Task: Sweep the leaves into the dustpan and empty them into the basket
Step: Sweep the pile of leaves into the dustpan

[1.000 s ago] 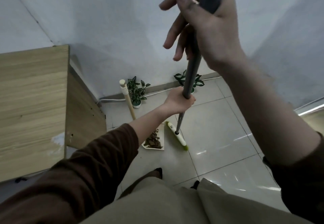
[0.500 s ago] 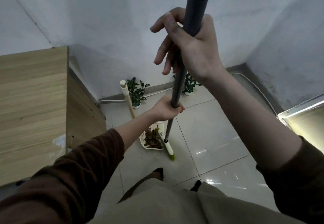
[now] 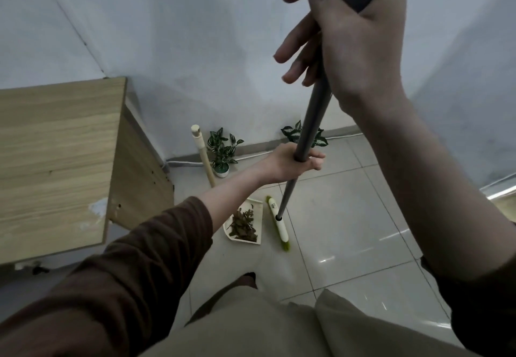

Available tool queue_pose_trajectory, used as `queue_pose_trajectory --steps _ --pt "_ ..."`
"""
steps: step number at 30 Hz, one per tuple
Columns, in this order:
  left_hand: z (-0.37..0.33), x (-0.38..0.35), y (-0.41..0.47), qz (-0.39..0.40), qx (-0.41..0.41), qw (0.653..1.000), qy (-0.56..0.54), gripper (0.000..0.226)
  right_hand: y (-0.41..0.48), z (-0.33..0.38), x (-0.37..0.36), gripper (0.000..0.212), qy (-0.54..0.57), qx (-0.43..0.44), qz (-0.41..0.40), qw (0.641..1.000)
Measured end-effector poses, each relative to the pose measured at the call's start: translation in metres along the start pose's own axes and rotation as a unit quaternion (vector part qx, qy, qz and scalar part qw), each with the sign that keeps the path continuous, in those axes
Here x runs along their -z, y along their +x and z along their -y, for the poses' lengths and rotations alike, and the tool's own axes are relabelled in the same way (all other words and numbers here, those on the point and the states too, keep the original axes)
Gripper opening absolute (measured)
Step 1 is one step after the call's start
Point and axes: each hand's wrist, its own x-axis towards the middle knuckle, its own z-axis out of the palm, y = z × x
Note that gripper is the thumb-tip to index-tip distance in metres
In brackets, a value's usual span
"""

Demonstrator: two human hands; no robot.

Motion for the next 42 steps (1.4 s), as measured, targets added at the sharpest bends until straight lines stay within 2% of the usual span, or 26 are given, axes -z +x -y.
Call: queue_pose_trajectory --steps 6,14,19,23,29,34,38,42 --pt "-0.03 -0.042 -0.014 0.058 0.001 0.998 -0.002 0.033 -0.025 0.011 0.038 0.025 -0.007 -0.028 -0.008 1.0" --pt "-0.053 -0.085 -0.059 0.116 0.018 0.993 0.007 0.038 -0.065 0.026 0.076 0.022 0.017 -0.039 0.024 0.999" --pt "-0.052 -0.102 -0.087 0.105 0.033 0.994 0.006 0.04 -0.082 0.031 0.086 0.016 0.065 -0.038 0.049 0.996" --pt "-0.042 -0.101 -0.106 0.102 0.036 0.994 0.023 0.039 -0.09 0.032 0.088 0.007 0.148 -0.081 0.092 0.981" --pt "-0.018 -0.081 -0.129 0.071 0.062 0.993 0.077 0.038 -0.097 0.027 0.076 0.024 0.195 -0.09 0.155 0.964" --pt "0.003 -0.06 -0.147 0.048 0.084 0.992 0.08 0.035 -0.108 0.015 0.056 0.028 0.237 -0.104 0.159 0.953" --pt "0.023 -0.047 -0.155 0.056 0.125 0.978 0.155 0.035 -0.123 -0.004 0.037 0.028 0.256 -0.137 0.136 0.947" --pt "0.043 -0.048 -0.152 0.081 0.184 0.956 0.212 0.043 -0.141 -0.026 0.024 0.028 0.221 -0.169 0.107 0.955"
